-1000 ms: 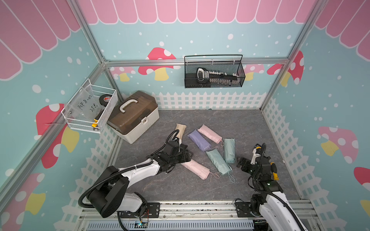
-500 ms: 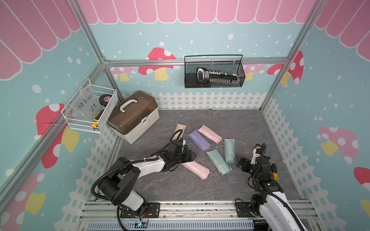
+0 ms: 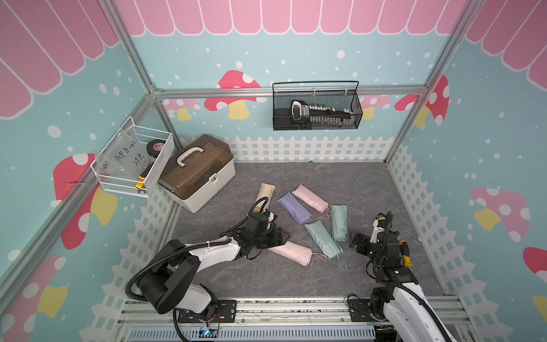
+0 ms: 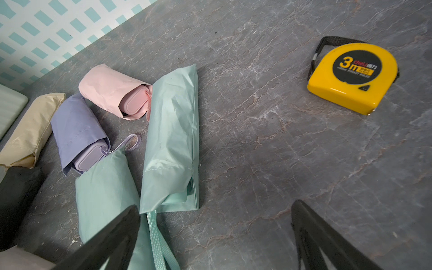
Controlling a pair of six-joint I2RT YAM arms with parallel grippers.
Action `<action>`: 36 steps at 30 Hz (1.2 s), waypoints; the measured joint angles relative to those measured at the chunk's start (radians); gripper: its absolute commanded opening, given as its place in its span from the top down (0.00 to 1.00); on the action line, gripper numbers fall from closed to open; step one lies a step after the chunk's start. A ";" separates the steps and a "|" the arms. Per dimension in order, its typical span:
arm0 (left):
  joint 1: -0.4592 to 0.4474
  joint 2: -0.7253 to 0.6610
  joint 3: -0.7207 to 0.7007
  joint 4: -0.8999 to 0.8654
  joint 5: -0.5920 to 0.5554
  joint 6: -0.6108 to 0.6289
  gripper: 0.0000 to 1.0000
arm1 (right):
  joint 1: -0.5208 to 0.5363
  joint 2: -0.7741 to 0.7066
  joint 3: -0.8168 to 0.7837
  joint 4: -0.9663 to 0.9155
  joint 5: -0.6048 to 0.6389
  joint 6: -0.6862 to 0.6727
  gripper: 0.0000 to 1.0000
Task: Take umbrellas out of sleeves
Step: Adjust the umbrella at the center of the board.
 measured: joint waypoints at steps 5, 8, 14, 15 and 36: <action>-0.021 -0.086 -0.025 -0.038 -0.005 -0.006 0.21 | 0.001 0.068 0.019 0.010 -0.036 -0.012 0.04; -0.023 -0.116 -0.023 -0.090 -0.031 0.012 0.21 | 0.010 0.120 0.045 0.013 -0.067 -0.018 0.05; -0.023 -0.225 0.010 -0.288 -0.150 0.085 0.20 | 0.042 0.143 0.066 0.029 -0.214 0.029 0.21; -0.023 -0.250 0.014 -0.314 -0.169 0.095 0.21 | 0.050 0.140 0.066 0.032 -0.244 0.040 0.26; -0.024 -0.266 0.019 -0.452 -0.251 0.165 0.28 | 0.261 0.496 0.174 0.186 -0.623 0.161 0.54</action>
